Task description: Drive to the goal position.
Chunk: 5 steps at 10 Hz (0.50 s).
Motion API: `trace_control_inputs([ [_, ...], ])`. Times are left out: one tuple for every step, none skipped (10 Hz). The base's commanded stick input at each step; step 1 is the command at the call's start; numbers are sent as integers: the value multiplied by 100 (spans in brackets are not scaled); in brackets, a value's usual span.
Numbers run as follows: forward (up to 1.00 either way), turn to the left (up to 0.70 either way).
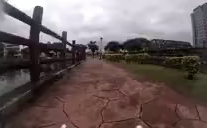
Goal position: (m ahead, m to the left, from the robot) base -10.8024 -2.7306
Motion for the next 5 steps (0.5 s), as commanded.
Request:
trace_control_inputs([
  [85,1],
  [85,1],
  [85,1],
  [85,1],
  [85,1],
])
